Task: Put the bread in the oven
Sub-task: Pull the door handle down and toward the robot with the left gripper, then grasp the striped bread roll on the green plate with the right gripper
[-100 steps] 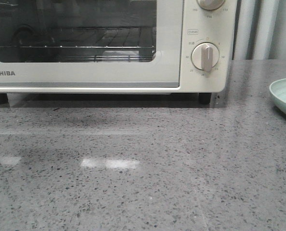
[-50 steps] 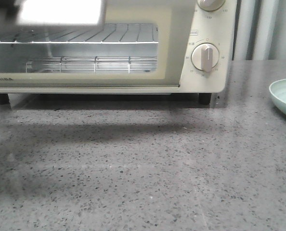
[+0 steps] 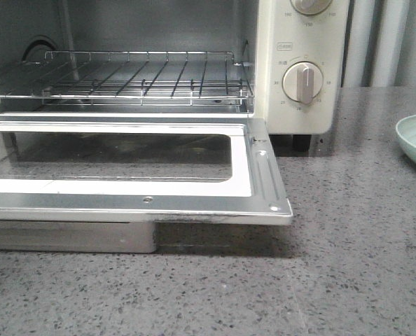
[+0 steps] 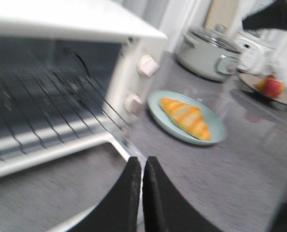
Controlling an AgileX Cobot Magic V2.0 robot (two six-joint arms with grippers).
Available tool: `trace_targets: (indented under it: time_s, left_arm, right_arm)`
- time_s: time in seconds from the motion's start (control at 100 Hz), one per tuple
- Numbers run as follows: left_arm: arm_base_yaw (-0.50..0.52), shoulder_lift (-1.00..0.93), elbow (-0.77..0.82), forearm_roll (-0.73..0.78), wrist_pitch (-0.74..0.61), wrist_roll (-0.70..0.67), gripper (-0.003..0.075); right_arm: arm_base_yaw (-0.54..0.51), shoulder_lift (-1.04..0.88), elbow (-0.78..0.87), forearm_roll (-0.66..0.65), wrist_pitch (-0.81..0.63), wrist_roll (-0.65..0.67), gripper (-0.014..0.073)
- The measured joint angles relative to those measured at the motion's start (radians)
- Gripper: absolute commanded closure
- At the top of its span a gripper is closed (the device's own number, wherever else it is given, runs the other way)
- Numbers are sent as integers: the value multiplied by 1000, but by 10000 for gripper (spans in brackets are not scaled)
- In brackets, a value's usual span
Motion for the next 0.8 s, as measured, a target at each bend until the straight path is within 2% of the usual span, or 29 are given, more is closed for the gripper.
trace_targets:
  time_s: [0.18, 0.25, 0.38, 0.8]
  left_arm:
    - [78, 0, -100, 222, 32, 2, 742]
    - [109, 0, -128, 259, 32, 2, 742]
    - [142, 0, -144, 285, 32, 4, 741]
    - [143, 0, -147, 295, 34, 5, 742]
  right_arm:
    - [0, 40, 0, -41, 100, -5, 342]
    - [0, 66, 0, -42, 120, -3, 294]
    - [-8, 118, 0, -43, 126, 21, 307]
    - [-114, 299, 112, -26, 121, 41, 307]
